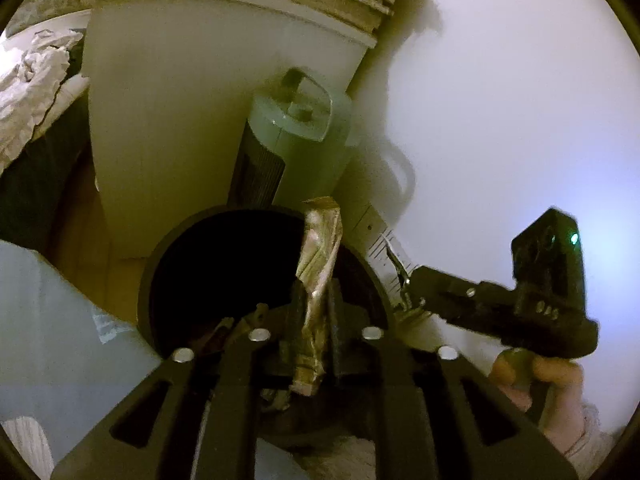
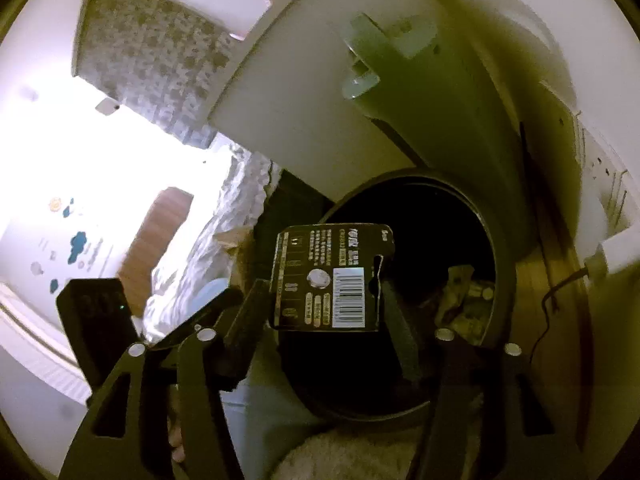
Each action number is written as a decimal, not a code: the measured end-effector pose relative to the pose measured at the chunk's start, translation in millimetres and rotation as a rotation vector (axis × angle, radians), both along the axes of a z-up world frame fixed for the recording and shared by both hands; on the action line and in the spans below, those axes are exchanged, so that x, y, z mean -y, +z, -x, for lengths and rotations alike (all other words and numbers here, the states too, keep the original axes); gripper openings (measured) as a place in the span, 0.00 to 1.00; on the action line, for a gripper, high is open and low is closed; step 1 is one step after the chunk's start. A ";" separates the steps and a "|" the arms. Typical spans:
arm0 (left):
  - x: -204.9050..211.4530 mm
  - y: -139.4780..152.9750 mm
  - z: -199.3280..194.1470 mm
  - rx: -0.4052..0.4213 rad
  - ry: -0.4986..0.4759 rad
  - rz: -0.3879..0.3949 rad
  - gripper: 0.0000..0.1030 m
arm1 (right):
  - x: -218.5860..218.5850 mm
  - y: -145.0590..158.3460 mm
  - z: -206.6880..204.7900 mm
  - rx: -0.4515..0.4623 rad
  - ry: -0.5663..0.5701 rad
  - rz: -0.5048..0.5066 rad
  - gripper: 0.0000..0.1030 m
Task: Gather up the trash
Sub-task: 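Carry both items over the black bin and open both tools to drop them, then move both open tools back to the table toward the remaining packets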
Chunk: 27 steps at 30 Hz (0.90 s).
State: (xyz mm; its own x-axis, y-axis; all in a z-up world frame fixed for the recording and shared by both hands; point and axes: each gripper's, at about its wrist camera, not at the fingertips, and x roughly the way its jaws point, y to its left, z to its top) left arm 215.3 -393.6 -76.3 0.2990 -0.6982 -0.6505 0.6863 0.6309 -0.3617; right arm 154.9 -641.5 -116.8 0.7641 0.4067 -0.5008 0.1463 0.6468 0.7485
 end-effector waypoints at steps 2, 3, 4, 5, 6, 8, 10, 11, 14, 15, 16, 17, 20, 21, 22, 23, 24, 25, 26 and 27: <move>2.0 2.2 -0.9 0.025 0.012 -0.024 0.65 | 1.3 1.0 -2.3 -0.009 -0.003 -0.002 0.66; -0.1 5.9 0.6 0.048 0.024 -0.018 0.80 | 2.0 2.2 -2.5 -0.008 -0.007 0.002 0.67; -2.0 9.1 2.0 0.066 0.029 -0.009 0.82 | 2.6 3.3 -2.4 -0.007 -0.009 0.007 0.67; -4.4 13.2 3.5 0.083 0.032 0.000 0.83 | 2.8 5.1 -1.4 -0.006 -0.011 0.011 0.68; -5.8 15.9 3.9 0.087 0.034 0.004 0.84 | 3.1 5.8 -1.4 -0.007 -0.014 0.012 0.69; -11.1 19.7 5.2 0.088 0.044 0.011 0.86 | 1.6 8.3 0.4 -0.012 -0.017 0.020 0.70; -16.6 22.4 6.7 0.095 0.056 0.010 0.88 | -1.3 10.3 0.9 -0.017 -0.012 0.024 0.70; -21.0 23.8 8.0 0.097 0.064 0.007 0.88 | -4.3 11.9 1.5 -0.019 -0.005 0.029 0.70; -38.7 27.1 12.3 0.097 0.092 0.013 0.88 | -16.1 18.4 0.5 -0.021 0.029 0.054 0.70; -49.2 28.6 14.4 0.099 0.108 0.017 0.88 | -22.1 21.7 -1.4 -0.022 0.046 0.064 0.70; -56.8 29.0 14.6 0.100 0.121 0.016 0.89 | -26.1 23.3 -2.3 -0.022 0.057 0.071 0.70; -66.7 29.2 14.3 0.100 0.137 0.015 0.90 | -34.1 26.5 -5.8 -0.025 0.083 0.084 0.70; -103.7 30.7 12.3 0.103 0.201 0.010 0.91 | -63.6 36.1 -17.7 -0.037 0.167 0.137 0.70; -116.5 31.1 10.8 0.099 0.225 0.011 0.91 | -77.1 40.6 -23.7 -0.041 0.204 0.160 0.70; -131.1 31.3 9.3 0.095 0.250 0.014 0.91 | -92.0 45.9 -29.9 -0.041 0.243 0.185 0.70; -149.8 31.0 6.8 0.090 0.282 0.017 0.91 | -106.9 50.3 -35.8 -0.040 0.280 0.209 0.70; -165.2 30.3 4.9 0.086 0.308 0.020 0.91 | -120.1 53.8 -40.5 -0.039 0.312 0.228 0.70; -183.9 29.2 2.3 0.080 0.338 0.021 0.91 | -136.2 58.5 -46.7 -0.039 0.352 0.251 0.70; -204.8 26.6 -0.9 0.068 0.373 0.018 0.91 | -159.7 62.7 -55.1 -0.040 0.413 0.284 0.71; -222.3 23.8 -3.8 0.054 0.401 0.015 0.91 | -178.1 65.4 -60.5 -0.038 0.457 0.310 0.76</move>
